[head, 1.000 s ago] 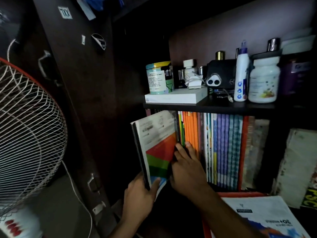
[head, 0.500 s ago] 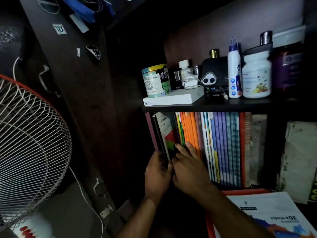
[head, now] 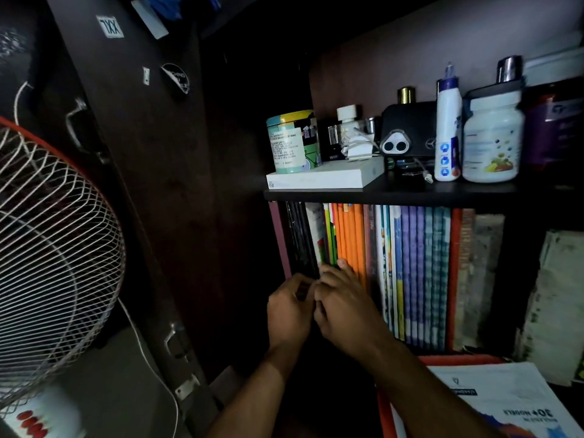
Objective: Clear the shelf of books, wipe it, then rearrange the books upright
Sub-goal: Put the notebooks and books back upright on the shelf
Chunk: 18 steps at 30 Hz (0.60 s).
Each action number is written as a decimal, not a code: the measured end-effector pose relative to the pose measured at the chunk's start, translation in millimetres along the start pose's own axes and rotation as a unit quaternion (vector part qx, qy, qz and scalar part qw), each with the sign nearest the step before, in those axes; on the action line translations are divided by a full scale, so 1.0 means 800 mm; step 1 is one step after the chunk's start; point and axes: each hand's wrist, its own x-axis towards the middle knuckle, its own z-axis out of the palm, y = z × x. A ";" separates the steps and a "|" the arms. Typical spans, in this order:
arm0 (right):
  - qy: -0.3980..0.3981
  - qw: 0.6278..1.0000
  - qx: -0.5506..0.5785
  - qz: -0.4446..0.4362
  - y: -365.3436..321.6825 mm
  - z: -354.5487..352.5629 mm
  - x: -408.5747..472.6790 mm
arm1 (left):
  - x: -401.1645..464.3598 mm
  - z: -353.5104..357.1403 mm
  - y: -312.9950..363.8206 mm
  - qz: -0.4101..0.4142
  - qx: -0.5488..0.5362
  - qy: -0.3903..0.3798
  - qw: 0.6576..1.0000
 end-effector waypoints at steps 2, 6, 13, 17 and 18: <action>0.057 0.998 0.018 0.019 -0.001 0.000 0.000 | -0.012 0.000 0.004 0.023 0.007 -0.063 0.998; 0.126 0.990 0.045 0.044 -0.003 -0.003 0.000 | -0.011 0.013 0.006 0.057 0.037 -0.053 0.996; 0.089 0.991 0.035 0.091 -0.004 0.005 0.003 | -0.008 0.035 0.003 0.023 0.029 -0.052 0.998; 0.087 0.992 0.015 0.087 -0.003 0.002 0.001 | -0.013 0.028 0.011 0.087 0.006 -0.065 0.994; 0.091 0.992 0.012 0.081 -0.001 0.001 -0.001 | -0.020 0.028 0.014 0.083 -0.017 -0.077 0.993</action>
